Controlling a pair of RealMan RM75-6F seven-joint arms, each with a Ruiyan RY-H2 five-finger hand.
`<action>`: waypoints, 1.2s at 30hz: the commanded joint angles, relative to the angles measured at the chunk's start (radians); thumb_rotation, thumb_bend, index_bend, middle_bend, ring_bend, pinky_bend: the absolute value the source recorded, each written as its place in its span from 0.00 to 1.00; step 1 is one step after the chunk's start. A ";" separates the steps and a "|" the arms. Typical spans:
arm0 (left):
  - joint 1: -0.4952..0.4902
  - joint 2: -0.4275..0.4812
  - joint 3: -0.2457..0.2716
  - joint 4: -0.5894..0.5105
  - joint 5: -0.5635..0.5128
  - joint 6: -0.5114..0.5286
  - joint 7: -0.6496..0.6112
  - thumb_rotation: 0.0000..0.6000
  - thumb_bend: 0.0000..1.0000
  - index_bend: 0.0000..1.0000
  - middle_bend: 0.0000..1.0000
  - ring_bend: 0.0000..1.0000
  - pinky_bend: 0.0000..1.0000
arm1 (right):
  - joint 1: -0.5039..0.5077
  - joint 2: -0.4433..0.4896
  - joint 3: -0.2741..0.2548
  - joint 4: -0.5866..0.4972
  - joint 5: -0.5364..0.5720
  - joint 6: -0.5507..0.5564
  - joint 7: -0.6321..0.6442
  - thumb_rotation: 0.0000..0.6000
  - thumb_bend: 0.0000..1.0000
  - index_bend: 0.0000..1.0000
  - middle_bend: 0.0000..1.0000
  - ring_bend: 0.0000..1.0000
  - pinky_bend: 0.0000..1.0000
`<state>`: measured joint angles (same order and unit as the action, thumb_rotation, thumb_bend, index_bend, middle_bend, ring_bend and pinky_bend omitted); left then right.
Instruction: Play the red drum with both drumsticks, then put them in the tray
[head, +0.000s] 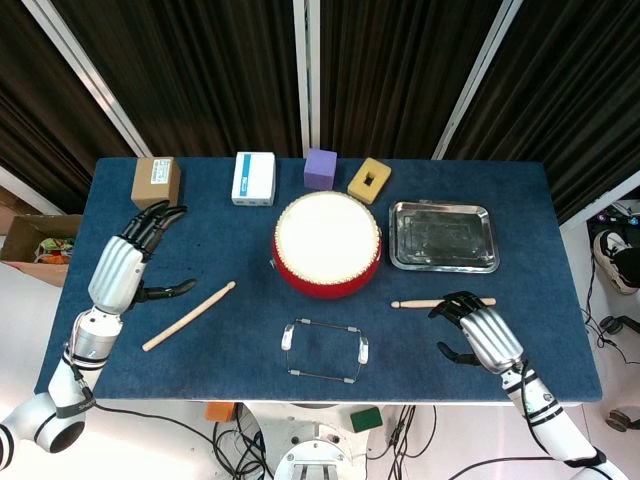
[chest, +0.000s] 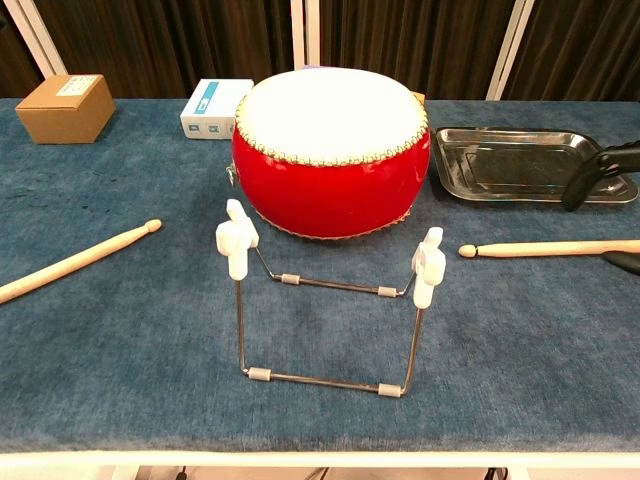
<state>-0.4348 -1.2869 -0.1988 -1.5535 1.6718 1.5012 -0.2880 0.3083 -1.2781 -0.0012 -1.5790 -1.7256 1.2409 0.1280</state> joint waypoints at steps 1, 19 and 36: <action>-0.005 0.003 -0.002 0.001 -0.007 -0.006 -0.003 1.00 0.00 0.11 0.16 0.10 0.20 | 0.005 -0.004 -0.005 0.004 -0.001 0.000 0.005 1.00 0.28 0.37 0.36 0.19 0.23; 0.020 -0.003 0.076 -0.065 -0.368 -0.305 0.257 1.00 0.11 0.33 0.25 0.19 0.24 | -0.157 0.180 0.020 -0.005 0.120 0.269 0.045 1.00 0.29 0.37 0.37 0.19 0.23; -0.083 -0.211 0.059 0.002 -0.667 -0.469 0.555 1.00 0.12 0.34 0.25 0.19 0.25 | -0.154 0.200 0.047 -0.026 0.135 0.261 0.057 1.00 0.29 0.37 0.36 0.19 0.23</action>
<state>-0.5071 -1.4800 -0.1373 -1.5604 1.0274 1.0437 0.2475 0.1539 -1.0779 0.0456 -1.6060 -1.5911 1.5028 0.1847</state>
